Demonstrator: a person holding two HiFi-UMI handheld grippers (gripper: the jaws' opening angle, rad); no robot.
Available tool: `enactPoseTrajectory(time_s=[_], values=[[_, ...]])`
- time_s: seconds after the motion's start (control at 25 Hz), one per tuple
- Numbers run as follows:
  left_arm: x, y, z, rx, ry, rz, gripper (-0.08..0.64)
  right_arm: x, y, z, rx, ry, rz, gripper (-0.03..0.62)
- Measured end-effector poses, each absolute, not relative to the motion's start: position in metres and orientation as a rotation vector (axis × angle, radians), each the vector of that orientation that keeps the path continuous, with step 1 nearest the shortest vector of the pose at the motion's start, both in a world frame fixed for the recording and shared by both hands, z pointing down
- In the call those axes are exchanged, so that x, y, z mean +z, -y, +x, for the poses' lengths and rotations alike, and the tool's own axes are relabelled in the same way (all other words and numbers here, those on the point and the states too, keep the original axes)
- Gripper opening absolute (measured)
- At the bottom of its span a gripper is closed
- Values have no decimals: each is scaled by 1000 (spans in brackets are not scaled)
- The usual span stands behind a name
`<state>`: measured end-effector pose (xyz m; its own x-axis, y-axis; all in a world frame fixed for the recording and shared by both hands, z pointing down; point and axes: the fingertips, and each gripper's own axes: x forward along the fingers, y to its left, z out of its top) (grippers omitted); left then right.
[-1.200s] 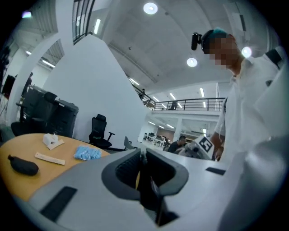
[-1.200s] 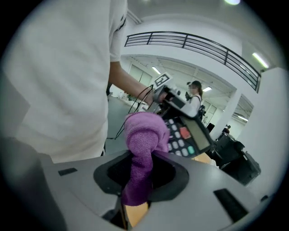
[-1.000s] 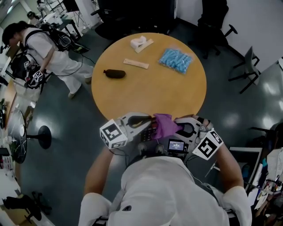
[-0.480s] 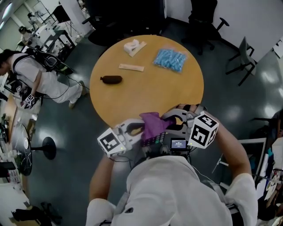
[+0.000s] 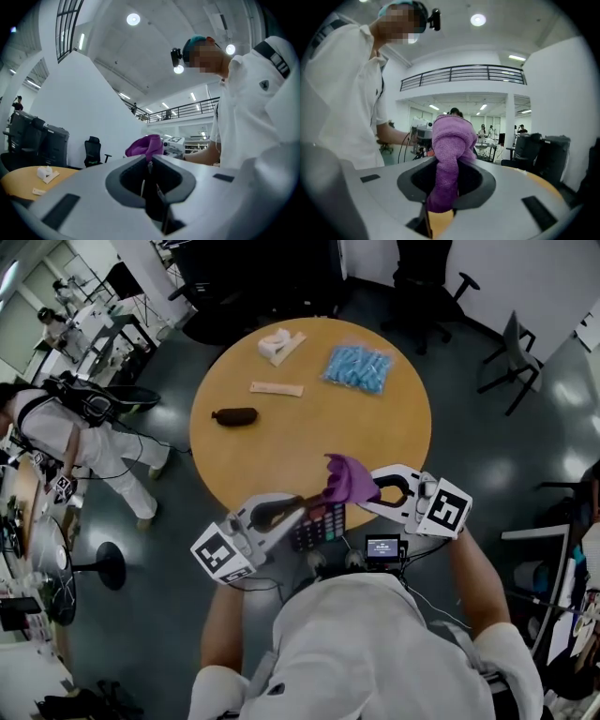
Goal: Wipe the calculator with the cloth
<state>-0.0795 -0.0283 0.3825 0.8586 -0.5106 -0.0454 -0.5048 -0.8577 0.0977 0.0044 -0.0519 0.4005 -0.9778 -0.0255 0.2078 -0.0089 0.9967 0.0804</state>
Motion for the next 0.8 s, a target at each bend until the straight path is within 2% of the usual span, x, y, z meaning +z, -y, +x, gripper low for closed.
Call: enactPoseTrajectory(time_s=[0.2, 0.44, 0.6, 0.8], values=[[373, 36, -83, -205, 858, 2934, 44, 421, 52, 12, 243, 3087, 174, 100], [369, 44, -88, -267, 914, 2902, 43, 462, 26, 11, 523, 3087, 173, 100], [375, 45, -90, -228, 945, 2897, 44, 499, 0, 8, 564, 2979, 66, 100], [382, 41, -85, -101, 946, 2953, 44, 551, -20, 24, 445, 2746, -59, 100]])
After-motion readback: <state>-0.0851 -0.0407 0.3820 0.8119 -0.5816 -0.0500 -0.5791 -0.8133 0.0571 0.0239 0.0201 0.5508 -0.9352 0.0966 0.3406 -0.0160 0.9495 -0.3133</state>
